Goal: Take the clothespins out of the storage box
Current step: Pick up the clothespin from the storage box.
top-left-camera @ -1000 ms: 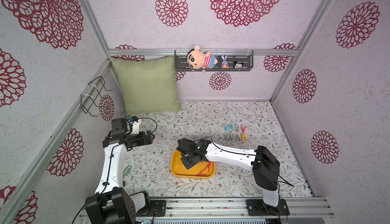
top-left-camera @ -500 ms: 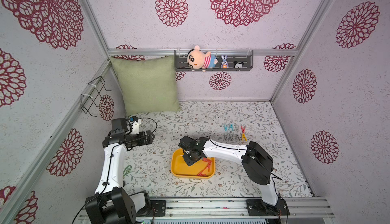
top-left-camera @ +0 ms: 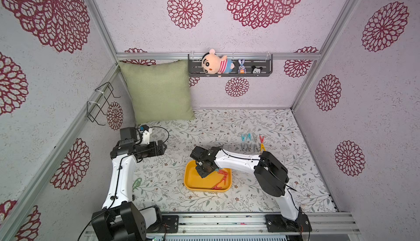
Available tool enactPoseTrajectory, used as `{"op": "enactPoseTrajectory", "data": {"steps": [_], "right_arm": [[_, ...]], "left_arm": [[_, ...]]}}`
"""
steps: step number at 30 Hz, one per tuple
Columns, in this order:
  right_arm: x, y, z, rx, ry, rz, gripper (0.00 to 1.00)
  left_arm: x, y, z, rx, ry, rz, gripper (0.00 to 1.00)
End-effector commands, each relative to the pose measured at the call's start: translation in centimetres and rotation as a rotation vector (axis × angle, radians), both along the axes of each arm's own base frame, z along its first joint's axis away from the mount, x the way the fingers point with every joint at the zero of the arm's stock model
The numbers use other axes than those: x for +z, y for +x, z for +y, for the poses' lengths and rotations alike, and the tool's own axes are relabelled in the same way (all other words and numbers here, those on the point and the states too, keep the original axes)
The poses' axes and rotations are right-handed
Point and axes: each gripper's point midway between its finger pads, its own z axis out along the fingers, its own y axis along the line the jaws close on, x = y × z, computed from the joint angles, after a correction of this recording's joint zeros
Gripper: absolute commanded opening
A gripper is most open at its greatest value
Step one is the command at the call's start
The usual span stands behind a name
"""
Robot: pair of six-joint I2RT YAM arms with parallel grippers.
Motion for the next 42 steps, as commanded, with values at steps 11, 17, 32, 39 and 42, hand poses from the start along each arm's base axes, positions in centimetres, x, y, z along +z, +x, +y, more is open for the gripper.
{"op": "enactPoseTrajectory", "data": {"steps": [11,17,32,39,42], "right_arm": [[-0.5,-0.2,-0.4,0.032,-0.056,-0.014,0.3],[-0.4,-0.8,-0.1,0.043,-0.05,0.008,0.3],[2.6,-0.6,0.0,0.015,-0.014,-0.048,0.3],[2.5,-0.1,-0.3,-0.001,-0.031,-0.068,0.3],[2.6,-0.1,-0.5,-0.006,-0.034,-0.069,0.3]], "left_arm": [[0.7,0.1,-0.1,-0.013,-0.004,-0.039,0.97],[0.7,0.1,-0.1,-0.014,-0.006,-0.04,0.97],[0.7,0.1,-0.3,-0.019,-0.018,-0.034,0.97],[0.8,0.1,-0.3,-0.02,-0.017,-0.037,0.97],[0.9,0.1,-0.3,-0.021,-0.017,-0.039,0.97]]}}
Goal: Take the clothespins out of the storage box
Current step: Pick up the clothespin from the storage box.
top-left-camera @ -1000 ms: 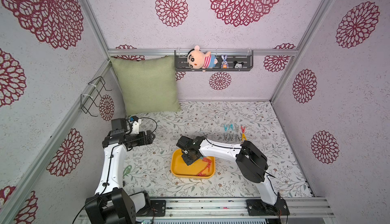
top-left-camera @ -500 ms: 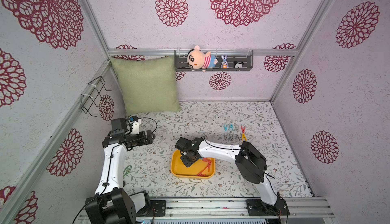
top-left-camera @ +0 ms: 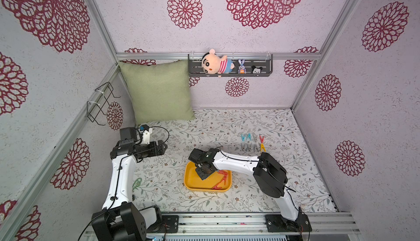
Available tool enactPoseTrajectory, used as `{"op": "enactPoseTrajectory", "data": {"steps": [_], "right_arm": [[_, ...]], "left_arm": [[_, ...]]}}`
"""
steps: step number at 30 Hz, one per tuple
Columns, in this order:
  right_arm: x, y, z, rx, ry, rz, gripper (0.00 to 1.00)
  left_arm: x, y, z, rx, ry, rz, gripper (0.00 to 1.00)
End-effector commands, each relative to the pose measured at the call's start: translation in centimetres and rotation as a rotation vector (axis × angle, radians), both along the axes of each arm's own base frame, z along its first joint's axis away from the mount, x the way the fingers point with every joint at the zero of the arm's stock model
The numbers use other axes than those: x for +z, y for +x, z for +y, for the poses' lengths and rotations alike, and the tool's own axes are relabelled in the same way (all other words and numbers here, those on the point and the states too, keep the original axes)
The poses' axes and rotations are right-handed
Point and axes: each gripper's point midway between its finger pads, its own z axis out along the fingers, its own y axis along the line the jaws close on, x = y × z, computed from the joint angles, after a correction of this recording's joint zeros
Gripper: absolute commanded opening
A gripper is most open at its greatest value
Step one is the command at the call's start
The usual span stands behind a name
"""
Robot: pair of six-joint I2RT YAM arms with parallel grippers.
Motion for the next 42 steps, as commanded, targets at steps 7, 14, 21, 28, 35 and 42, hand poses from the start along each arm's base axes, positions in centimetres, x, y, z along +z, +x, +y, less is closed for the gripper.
{"op": "enactPoseTrajectory", "data": {"steps": [7,14,21,28,35,42], "right_arm": [[3.2,0.3,-0.1,-0.023,0.036,-0.041,0.3],[3.2,0.3,-0.4,-0.024,0.043,-0.034,0.44],[1.7,0.1,-0.7,-0.016,0.025,-0.012,0.44],[0.6,-0.2,-0.4,-0.012,0.049,0.025,0.39],[0.5,-0.3,-0.2,-0.018,0.062,0.02,0.39],[0.1,0.1,0.1,-0.014,0.057,0.008,0.36]], "left_arm": [[0.7,0.1,0.0,-0.01,-0.002,-0.032,0.97],[0.6,0.1,0.0,-0.011,-0.001,-0.031,0.97],[0.6,0.1,0.0,-0.01,-0.003,-0.029,0.97],[0.7,0.1,0.1,-0.006,0.001,-0.03,0.97],[0.7,0.1,0.1,-0.008,0.003,-0.038,0.97],[0.7,0.1,0.1,-0.01,0.003,-0.037,0.97]]}}
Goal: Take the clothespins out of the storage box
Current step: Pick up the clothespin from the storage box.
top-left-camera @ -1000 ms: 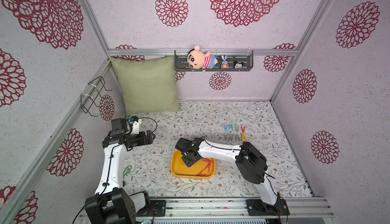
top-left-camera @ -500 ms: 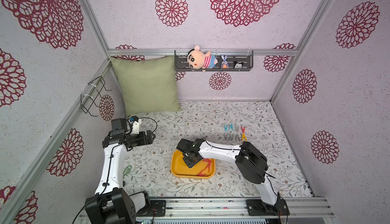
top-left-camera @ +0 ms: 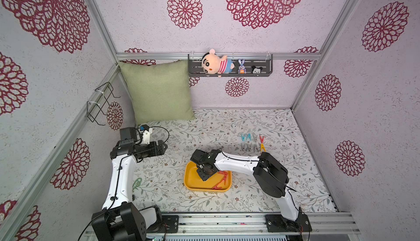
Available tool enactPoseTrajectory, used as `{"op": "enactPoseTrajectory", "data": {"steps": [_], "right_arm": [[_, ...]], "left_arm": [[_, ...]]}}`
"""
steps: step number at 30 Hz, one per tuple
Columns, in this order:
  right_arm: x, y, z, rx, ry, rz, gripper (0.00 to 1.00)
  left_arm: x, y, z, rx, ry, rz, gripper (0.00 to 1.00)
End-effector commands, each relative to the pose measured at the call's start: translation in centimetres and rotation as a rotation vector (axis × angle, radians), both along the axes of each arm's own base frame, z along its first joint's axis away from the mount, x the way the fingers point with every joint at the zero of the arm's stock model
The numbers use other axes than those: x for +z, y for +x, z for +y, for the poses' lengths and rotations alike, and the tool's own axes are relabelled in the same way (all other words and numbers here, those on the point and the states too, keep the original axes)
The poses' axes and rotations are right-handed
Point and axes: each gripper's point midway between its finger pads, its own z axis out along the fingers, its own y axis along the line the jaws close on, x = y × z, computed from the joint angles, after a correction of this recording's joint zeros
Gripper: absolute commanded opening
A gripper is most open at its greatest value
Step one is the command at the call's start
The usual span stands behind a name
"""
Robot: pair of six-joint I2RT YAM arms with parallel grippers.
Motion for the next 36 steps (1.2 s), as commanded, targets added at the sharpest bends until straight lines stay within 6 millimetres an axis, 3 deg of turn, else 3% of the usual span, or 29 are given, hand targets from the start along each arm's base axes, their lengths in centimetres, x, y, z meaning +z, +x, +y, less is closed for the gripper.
{"op": "enactPoseTrajectory", "data": {"steps": [1,13,21,31,36], "right_arm": [[1.2,0.4,0.4,-0.008,0.029,-0.015,0.33],[2.3,-0.3,0.8,-0.007,0.054,-0.012,0.02],[4.9,-1.8,1.5,0.013,0.107,-0.005,0.0],[12.8,-3.9,1.2,0.064,0.29,-0.015,0.0],[17.6,-2.0,-1.7,-0.064,0.402,-0.096,0.0]], "left_arm": [[0.6,0.1,0.1,-0.007,0.006,-0.035,0.97],[0.4,0.2,0.1,-0.009,0.0,-0.029,0.97],[0.4,0.2,0.0,-0.011,-0.003,-0.029,0.98],[0.3,0.2,0.0,-0.011,-0.006,-0.024,0.97],[0.3,0.2,0.0,-0.01,-0.006,-0.024,0.97]]}}
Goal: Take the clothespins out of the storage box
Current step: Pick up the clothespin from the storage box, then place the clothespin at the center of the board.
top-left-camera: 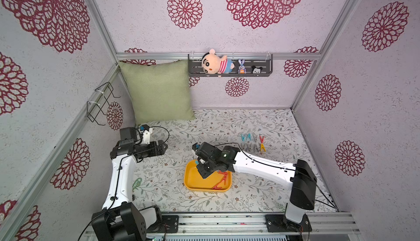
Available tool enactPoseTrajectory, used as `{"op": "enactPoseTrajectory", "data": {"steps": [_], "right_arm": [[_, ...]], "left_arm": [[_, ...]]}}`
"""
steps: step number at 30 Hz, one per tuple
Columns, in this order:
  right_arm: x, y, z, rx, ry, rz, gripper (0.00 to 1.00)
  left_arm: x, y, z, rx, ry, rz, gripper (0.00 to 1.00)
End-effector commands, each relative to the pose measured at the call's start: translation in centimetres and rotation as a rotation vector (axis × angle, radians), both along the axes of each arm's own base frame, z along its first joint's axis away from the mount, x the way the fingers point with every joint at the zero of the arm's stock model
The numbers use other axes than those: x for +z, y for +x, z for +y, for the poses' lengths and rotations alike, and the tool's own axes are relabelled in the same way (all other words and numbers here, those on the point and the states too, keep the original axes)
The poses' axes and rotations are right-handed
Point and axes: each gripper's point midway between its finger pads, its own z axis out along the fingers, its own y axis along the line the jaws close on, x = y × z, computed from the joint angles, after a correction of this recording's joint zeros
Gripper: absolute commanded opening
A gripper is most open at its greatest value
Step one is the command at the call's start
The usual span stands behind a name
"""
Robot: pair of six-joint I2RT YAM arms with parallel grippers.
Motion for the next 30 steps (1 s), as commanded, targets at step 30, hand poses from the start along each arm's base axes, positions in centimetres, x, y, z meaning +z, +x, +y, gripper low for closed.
{"op": "enactPoseTrajectory", "data": {"steps": [30], "right_arm": [[-12.8,10.7,-21.7,-1.014,-0.156,0.304,0.0]], "left_arm": [[-0.1,0.3,0.3,-0.002,0.005,-0.015,0.97]]}}
